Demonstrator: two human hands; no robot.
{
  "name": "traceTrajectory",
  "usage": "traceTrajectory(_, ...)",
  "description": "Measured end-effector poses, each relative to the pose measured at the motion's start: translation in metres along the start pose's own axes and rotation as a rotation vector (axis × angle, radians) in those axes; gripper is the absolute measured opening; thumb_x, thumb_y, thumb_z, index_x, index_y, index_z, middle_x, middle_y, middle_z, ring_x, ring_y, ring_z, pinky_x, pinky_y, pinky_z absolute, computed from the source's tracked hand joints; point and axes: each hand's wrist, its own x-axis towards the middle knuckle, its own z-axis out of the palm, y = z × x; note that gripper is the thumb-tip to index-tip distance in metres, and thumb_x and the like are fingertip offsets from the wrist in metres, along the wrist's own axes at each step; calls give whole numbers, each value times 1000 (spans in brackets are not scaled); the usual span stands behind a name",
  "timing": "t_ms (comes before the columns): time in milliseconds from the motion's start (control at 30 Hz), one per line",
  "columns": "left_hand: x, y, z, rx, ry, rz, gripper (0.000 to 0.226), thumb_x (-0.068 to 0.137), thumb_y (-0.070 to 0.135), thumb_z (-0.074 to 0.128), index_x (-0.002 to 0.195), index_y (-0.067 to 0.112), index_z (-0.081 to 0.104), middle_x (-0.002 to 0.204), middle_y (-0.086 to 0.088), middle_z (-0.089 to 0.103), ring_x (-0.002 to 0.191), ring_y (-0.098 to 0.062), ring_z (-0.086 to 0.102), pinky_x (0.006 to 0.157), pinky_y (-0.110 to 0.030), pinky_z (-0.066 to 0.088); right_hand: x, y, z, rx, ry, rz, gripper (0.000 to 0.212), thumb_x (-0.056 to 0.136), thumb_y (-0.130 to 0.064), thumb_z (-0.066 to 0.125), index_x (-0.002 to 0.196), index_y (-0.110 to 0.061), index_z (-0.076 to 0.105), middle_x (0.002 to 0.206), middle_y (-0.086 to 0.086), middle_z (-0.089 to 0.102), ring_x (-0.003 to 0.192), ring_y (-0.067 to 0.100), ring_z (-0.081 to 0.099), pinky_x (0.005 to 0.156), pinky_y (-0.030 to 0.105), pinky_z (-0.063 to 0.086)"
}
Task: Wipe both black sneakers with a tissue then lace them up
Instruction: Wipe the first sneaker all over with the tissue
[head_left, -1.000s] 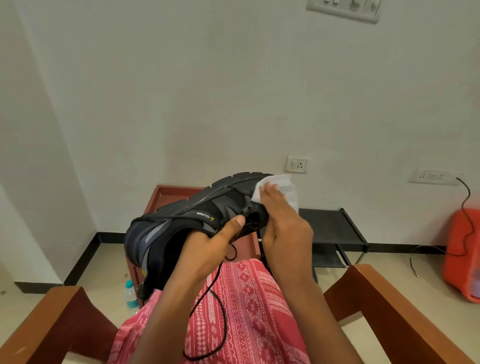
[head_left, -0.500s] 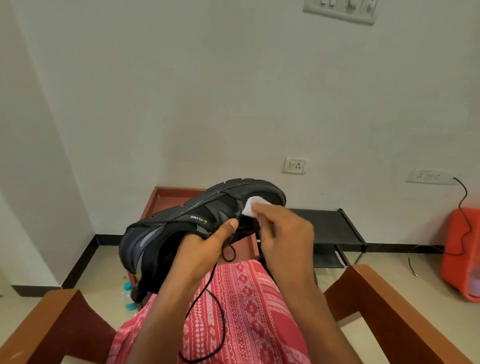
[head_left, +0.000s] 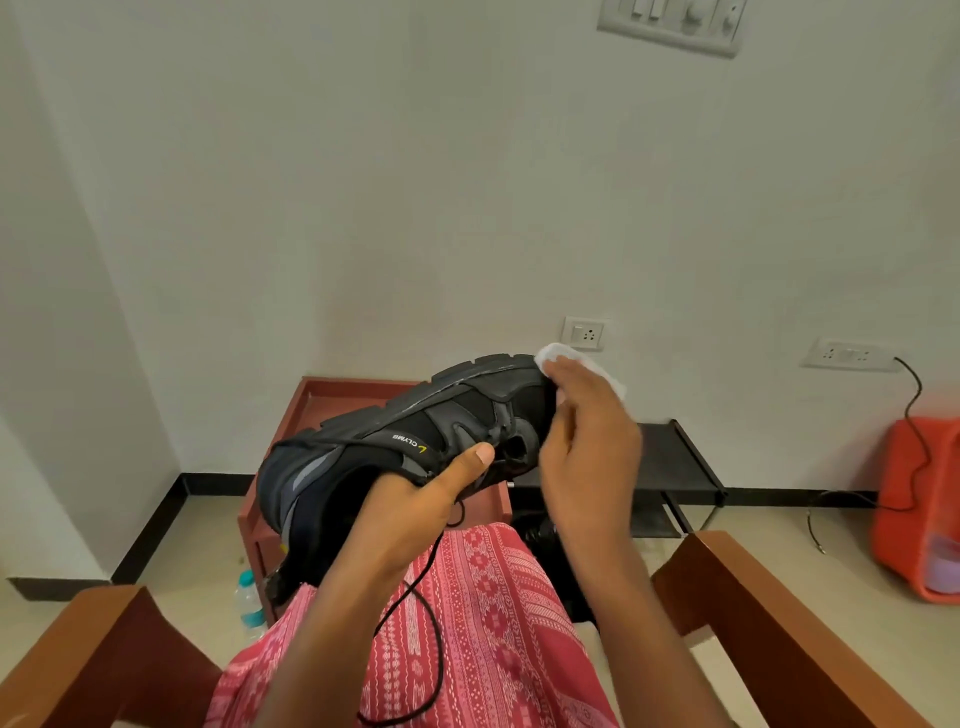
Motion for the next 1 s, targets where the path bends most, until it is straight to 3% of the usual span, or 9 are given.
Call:
traceTrajectory(67, -1, 0, 2, 34, 9, 7, 25, 77, 42, 82, 95, 25, 80, 98, 6, 79, 102, -17, 72, 100, -48, 53, -14, -10, 9, -4, -107, -71, 48, 91, -1, 47, 133, -14, 63, 140, 1, 59, 137, 18, 47, 119, 37, 32)
traceTrajectory(167, -1, -1, 4, 42, 17, 7, 27, 77, 46, 79, 84, 19, 79, 94, -18, 76, 94, -31, 73, 90, -60, 55, -33, -25, 18, -1, -249, -212, 64, 79, 8, 50, 139, -11, 57, 145, 4, 54, 143, 18, 39, 123, 21, 13)
traceTrajectory(233, 0, -1, 3, 14, 25, 13, 6, 88, 25, 75, 87, 26, 80, 96, -7, 79, 99, -25, 73, 94, -55, 55, -36, -24, 21, -7, -255, -308, 71, 71, 13, 54, 139, -9, 57, 144, 6, 55, 141, 16, 40, 123, 26, 16)
traceTrajectory(267, 1, -2, 2, 18, 25, 23, 8, 88, 21, 74, 90, 27, 80, 97, 0, 79, 101, -20, 73, 96, -53, 55, -34, -19, 20, -10, -253, -329, 70, 72, 12, 54, 139, -9, 57, 144, 5, 55, 141, 15, 41, 123, 30, 21)
traceTrajectory(433, 0, -3, -4, 15, 46, 12, 12, 82, 31, 80, 94, 32, 77, 97, 14, 77, 103, -7, 69, 96, -31, 52, -14, 14, 6, -64, -114, -223, 61, 82, -2, 33, 136, -12, 60, 142, 2, 58, 138, 14, 46, 121, 34, 29)
traceTrajectory(600, -2, -1, -2, 31, 24, 4, 10, 81, 37, 79, 90, 37, 75, 96, 20, 75, 104, -2, 66, 88, -21, 48, -16, 21, 1, -53, 34, -8, 59, 85, 15, 53, 138, -11, 58, 141, 4, 58, 135, 20, 50, 111, 43, 44)
traceTrajectory(700, -2, -3, 2, 99, 21, 23, 7, 82, 37, 78, 88, 38, 74, 92, 20, 74, 100, -1, 66, 84, -19, 50, -21, 5, 7, -89, 18, -88, 56, 83, 10, 53, 135, -9, 61, 139, 7, 59, 135, 24, 50, 112, 48, 42)
traceTrajectory(833, -2, -4, 8, 129, 31, 63, 10, 88, 29, 74, 80, 36, 73, 91, 8, 77, 95, -11, 70, 91, -39, 57, -31, -20, 18, -117, -49, -302, 61, 76, -7, 35, 130, -5, 64, 136, 9, 61, 134, 23, 52, 120, 36, 29)
traceTrajectory(1000, -4, 0, 5, 135, 31, 104, 13, 86, 31, 76, 91, 40, 69, 96, 18, 71, 98, 3, 63, 78, -13, 47, -19, 0, 12, -76, -93, -270, 61, 81, -7, 34, 136, -10, 60, 141, 3, 58, 138, 16, 46, 122, 33, 25)
